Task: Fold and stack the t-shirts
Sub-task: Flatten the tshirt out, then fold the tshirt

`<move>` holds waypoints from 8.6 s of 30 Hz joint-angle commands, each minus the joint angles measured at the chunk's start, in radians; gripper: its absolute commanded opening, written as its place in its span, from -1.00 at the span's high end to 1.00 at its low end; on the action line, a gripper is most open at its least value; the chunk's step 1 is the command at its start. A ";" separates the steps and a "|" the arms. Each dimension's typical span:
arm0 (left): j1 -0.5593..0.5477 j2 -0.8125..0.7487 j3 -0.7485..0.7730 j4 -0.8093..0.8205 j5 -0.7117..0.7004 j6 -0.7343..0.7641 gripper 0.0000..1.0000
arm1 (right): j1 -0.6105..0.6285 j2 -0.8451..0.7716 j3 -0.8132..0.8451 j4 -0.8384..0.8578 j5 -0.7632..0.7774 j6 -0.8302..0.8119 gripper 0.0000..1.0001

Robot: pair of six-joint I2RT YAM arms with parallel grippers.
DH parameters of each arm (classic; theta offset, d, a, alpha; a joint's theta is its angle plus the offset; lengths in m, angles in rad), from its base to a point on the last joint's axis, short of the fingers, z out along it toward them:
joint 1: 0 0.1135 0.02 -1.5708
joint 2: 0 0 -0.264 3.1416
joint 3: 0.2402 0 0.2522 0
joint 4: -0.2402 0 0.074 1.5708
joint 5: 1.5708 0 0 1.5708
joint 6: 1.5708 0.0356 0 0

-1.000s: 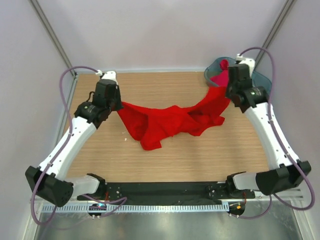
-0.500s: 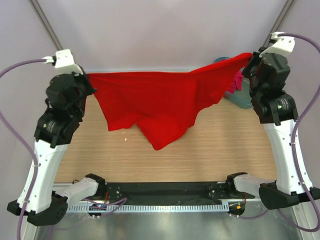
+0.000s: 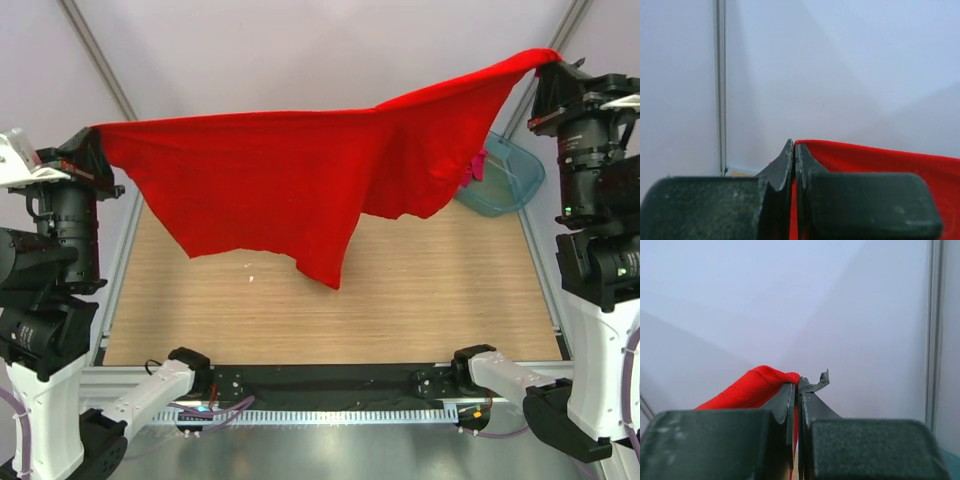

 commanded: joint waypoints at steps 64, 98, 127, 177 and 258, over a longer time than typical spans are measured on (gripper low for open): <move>0.224 0.613 -0.618 0.492 -0.055 0.049 0.99 | -0.016 0.448 -0.562 0.645 -0.275 -0.128 0.98; 0.313 0.991 -0.180 0.088 0.094 0.066 1.00 | -0.022 0.740 -0.201 0.151 -0.309 -0.033 0.98; 0.294 0.948 -0.306 -0.289 0.034 -0.076 0.99 | 0.009 0.287 -0.727 -0.127 -0.282 0.185 0.98; 0.538 1.074 -0.266 -0.121 0.621 -0.398 0.11 | -0.073 1.037 -0.227 -0.033 -0.404 0.302 0.23; 0.541 1.109 -0.230 -0.156 0.499 -0.397 0.07 | -0.103 1.036 -0.238 -0.104 -0.213 0.241 0.78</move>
